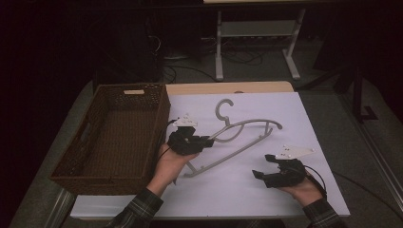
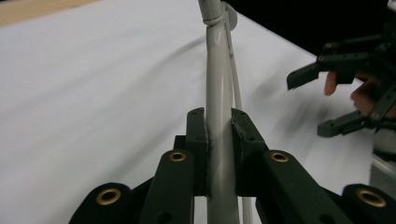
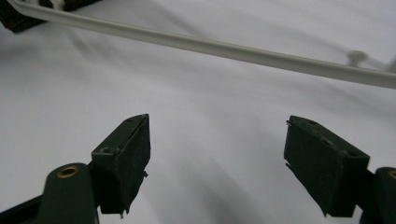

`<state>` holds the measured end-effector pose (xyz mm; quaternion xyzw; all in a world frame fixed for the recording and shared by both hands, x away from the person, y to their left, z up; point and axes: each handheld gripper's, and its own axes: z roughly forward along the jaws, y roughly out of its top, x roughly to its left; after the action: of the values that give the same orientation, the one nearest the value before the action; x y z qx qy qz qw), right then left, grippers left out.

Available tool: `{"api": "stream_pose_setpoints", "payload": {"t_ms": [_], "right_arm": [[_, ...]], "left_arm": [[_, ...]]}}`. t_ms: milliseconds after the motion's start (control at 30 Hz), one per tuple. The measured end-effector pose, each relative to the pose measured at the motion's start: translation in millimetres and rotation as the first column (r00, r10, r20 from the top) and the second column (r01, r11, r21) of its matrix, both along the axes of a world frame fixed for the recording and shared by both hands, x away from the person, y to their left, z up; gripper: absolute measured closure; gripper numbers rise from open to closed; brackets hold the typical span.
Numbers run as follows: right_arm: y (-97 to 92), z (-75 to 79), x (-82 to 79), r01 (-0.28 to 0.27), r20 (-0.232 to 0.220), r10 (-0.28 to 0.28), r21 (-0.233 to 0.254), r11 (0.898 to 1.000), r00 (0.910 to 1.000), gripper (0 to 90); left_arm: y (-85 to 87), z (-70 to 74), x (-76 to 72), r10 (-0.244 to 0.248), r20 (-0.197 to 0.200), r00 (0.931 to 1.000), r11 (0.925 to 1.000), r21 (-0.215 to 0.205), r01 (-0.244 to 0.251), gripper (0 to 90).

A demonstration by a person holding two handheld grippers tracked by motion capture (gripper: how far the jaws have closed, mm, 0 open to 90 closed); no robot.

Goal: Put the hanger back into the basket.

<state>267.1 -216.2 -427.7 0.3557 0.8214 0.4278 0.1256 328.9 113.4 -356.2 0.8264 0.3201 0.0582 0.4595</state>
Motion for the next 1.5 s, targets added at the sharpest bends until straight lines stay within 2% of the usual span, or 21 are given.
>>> {"api": "stream_pose_setpoints", "payload": {"t_ms": [67, 200, 367, 533, 700, 733, 767, 833, 900, 933, 967, 1133, 1300, 1367, 1400, 1433, 1500], "right_arm": [[-0.7, -0.6, 0.6, 0.008, -0.001, -0.008, -0.003, 1.000, 1.0000, 21.6], [-3.7, -0.9, 2.1, 0.017, 0.002, -0.017, 0.003, 1.000, 0.9999, 21.7], [-5.8, -0.9, 3.4, 0.032, 0.005, -0.032, 0.010, 0.999, 0.9995, 22.1], [-6.8, -0.7, 4.0, 0.037, 0.004, -0.037, 0.013, 0.999, 0.9993, 22.1], [-8.3, -1.0, 4.8, 0.041, 0.005, -0.041, 0.013, 0.999, 0.9992, 22.1], [-8.4, -0.7, 5.0, 0.043, 0.003, -0.043, 0.015, 0.999, 0.9991, 22.1], [-8.6, -0.8, 5.3, 0.047, 0.004, -0.047, 0.018, 0.999, 0.9989, 22.0], [-9.4, -1.0, 5.8, 0.052, 0.003, -0.052, 0.016, 0.999, 0.9986, 22.0], [-10.3, -1.1, 6.5, 0.056, 0.003, -0.056, 0.015, 0.998, 0.9984, 22.0], [-10.5, -1.2, 6.9, 0.059, 0.004, -0.059, 0.016, 0.998, 0.9983, 22.0], [-10.8, -1.4, 7.3, 0.061, 0.004, -0.061, 0.014, 0.998, 0.9982, 22.0], [-10.8, -2.6, 8.0, 0.067, -0.002, -0.067, 0.005, 0.998, 0.9977, 21.9], [-11.8, -3.7, 9.4, 0.076, -0.006, -0.076, 0.002, 0.997, 0.9971, 21.9], [-12.6, -4.2, 9.7, 0.078, -0.008, -0.078, 0.000, 0.997, 0.9970, 22.0], [-12.9, -4.3, 9.9, 0.078, -0.008, -0.078, 0.000, 0.997, 0.9969, 22.1], [-13.0, -4.3, 10.0, 0.078, -0.009, -0.078, -0.001, 0.997, 0.9969, 22.1], [-12.9, -4.4, 10.1, 0.081, -0.010, -0.081, 0.000, 0.997, 0.9967, 22.1]], "left_arm": [[3.4, 9.4, -0.4, 0.007, 0.010, 0.9999, 1.0000, 0.004, -0.007, 80.0], [12.2, 25.5, 1.7, 0.024, 0.010, 0.9997, 0.9995, -0.021, -0.024, 80.1], [27.6, 48.3, 1.7, 0.047, 0.038, 0.9982, 0.9986, -0.027, -0.046, 80.1], [53.6, 67.0, 2.2, 0.073, 0.046, 0.9963, 0.9964, -0.046, -0.071, 80.1], [89.3, 84.0, -0.9, 0.114, 0.064, 0.9914, 0.9917, -0.067, -0.110, 80.1], [89.3, 84.0, -0.9, 0.114, 0.064, 0.9914, 0.9917, -0.067, -0.110, 80.1], [105.6, 89.6, -2.6, 0.135, 0.079, 0.9877, 0.9893, -0.066, -0.130, 80.1], [122.1, 93.7, -4.0, 0.157, 0.087, 0.9838, 0.9860, -0.071, -0.151, 80.1], [138.3, 96.6, -5.1, 0.174, 0.092, 0.9805, 0.9828, -0.079, -0.167, 80.1], [138.3, 96.6, -5.1, 0.174, 0.092, 0.9805, 0.9828, -0.079, -0.167, 80.1], [153.9, 98.8, -6.1, 0.195, 0.098, 0.9759, 0.9789, -0.081, -0.187, 80.1], [194.4, 100.9, -8.0, 0.254, 0.110, 0.9610, 0.9665, -0.068, -0.247, 80.1], [236.2, 97.1, -10.7, 0.321, 0.113, 0.9404, 0.9466, -0.073, -0.314, 80.1], [251.7, 95.3, -12.4, 0.341, 0.116, 0.9330, 0.9398, -0.071, -0.334, 80.1], [251.7, 95.3, -12.4, 0.341, 0.116, 0.9330, 0.9398, -0.071, -0.334, 80.1], [264.9, 92.8, -13.8, 0.358, 0.117, 0.9262, 0.9332, -0.072, -0.352, 80.1], [275.8, 90.2, -15.3, 0.366, 0.128, 0.9217, 0.9305, -0.058, -0.362, 80.1]]}}
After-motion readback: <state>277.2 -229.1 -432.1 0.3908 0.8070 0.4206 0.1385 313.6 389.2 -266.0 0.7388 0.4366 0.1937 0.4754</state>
